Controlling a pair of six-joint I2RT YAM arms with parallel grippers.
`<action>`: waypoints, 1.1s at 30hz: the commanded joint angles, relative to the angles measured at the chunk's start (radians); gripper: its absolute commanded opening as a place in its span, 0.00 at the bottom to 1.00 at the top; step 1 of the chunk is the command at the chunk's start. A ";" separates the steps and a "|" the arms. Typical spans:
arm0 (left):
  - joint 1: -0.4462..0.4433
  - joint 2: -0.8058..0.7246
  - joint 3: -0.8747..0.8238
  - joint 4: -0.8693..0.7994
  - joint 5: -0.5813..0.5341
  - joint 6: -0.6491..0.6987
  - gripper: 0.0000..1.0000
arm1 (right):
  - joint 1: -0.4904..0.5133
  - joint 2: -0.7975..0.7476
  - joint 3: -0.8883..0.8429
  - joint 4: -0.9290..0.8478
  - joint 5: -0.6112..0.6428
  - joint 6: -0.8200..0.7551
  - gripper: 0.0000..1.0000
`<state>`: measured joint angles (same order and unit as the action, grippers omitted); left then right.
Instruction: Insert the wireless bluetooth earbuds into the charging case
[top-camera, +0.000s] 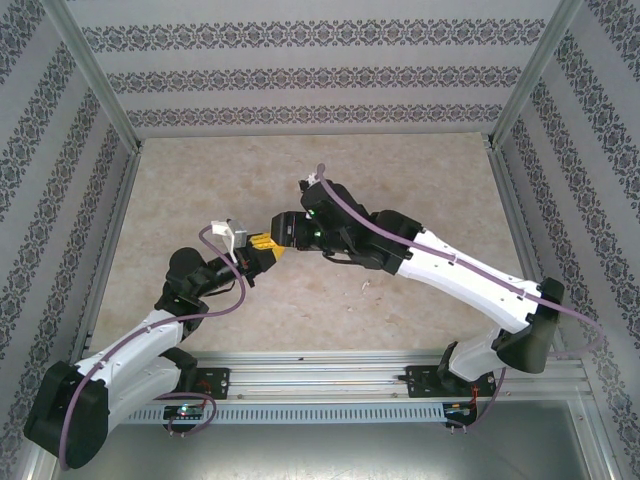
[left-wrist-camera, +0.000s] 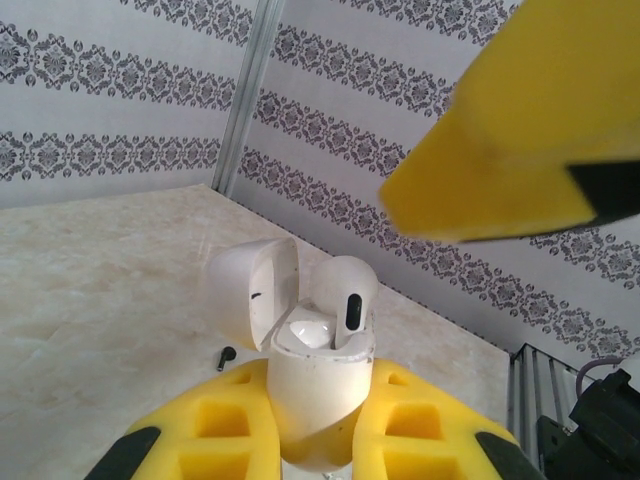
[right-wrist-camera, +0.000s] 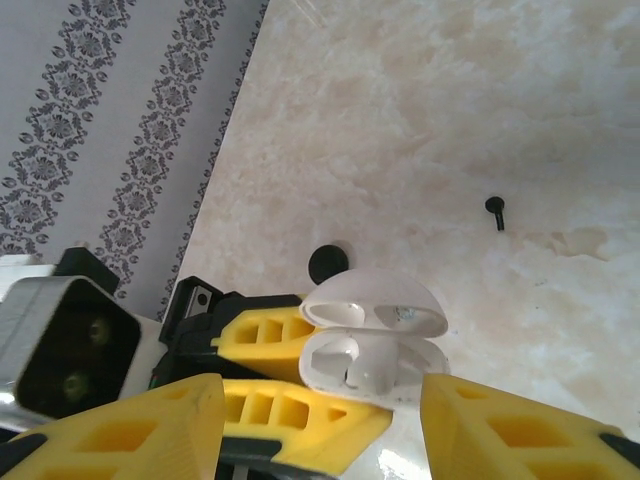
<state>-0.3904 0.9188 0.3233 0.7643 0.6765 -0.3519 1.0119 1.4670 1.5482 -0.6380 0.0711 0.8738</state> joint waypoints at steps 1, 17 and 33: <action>0.011 -0.021 0.053 -0.054 -0.008 0.064 0.00 | -0.003 0.006 0.071 -0.169 0.028 0.047 0.53; -0.009 -0.066 0.093 -0.257 -0.042 0.261 0.00 | -0.024 0.091 0.138 -0.260 -0.079 0.090 0.47; -0.021 -0.071 0.095 -0.289 -0.016 0.285 0.00 | -0.044 0.148 0.171 -0.252 -0.097 0.079 0.42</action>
<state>-0.4000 0.8635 0.3977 0.4927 0.6434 -0.0925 0.9791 1.5986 1.6905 -0.8883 -0.0170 0.9478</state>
